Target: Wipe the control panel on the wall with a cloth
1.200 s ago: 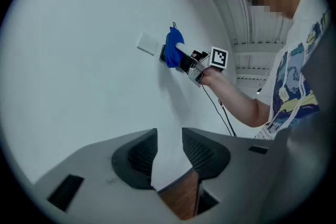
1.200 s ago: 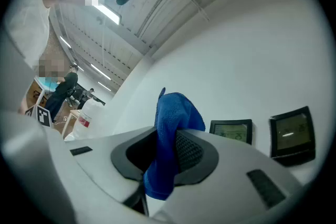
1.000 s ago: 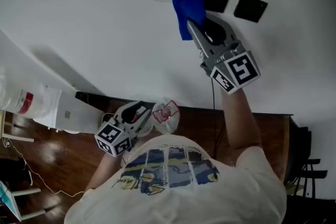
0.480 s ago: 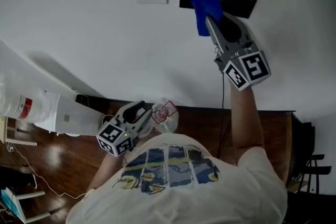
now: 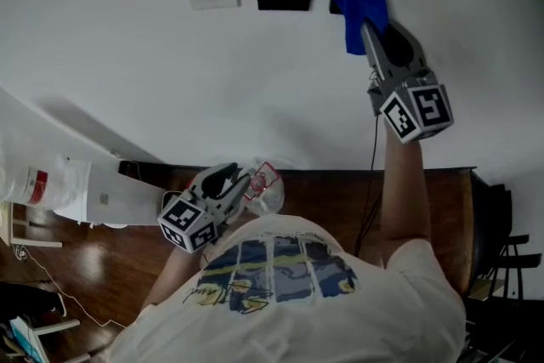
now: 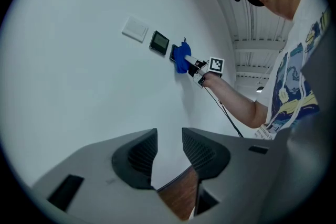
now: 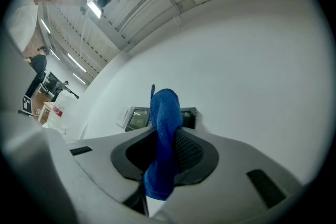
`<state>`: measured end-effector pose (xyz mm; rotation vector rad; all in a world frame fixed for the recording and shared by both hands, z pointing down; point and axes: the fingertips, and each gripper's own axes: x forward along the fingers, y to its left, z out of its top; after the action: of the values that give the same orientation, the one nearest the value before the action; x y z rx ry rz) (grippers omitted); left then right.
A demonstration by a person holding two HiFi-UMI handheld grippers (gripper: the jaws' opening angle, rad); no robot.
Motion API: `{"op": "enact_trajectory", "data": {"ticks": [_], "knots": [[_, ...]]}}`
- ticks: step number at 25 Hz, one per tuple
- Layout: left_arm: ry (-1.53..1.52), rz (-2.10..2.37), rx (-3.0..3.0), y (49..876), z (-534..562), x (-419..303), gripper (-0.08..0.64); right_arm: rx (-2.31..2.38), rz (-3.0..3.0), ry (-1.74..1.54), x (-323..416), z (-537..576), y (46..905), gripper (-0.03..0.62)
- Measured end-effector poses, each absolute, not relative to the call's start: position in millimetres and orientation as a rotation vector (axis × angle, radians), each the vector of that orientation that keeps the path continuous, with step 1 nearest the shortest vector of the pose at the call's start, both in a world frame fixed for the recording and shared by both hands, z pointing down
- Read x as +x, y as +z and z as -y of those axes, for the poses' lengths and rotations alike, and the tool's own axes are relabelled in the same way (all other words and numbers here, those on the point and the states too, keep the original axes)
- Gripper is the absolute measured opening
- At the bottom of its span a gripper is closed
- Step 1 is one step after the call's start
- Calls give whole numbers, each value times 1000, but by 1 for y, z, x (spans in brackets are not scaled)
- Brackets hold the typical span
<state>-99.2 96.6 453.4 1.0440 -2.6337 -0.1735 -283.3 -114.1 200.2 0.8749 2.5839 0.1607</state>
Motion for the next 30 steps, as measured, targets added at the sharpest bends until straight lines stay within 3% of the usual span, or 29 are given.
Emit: {"op": "enact_trajectory", "data": {"ticks": [12,20,30], "knots": [[-169,2608,1056,453,-86,-97,127,721,-2624,99,-281,168,202,75],[-173,2612,1040,455,-104,-94,127,993,-2462,189,-237,64,190,75],[-181,2674,925,454,-157,-78,127,1178,-2391,185,-266,-51,194,76]]}}
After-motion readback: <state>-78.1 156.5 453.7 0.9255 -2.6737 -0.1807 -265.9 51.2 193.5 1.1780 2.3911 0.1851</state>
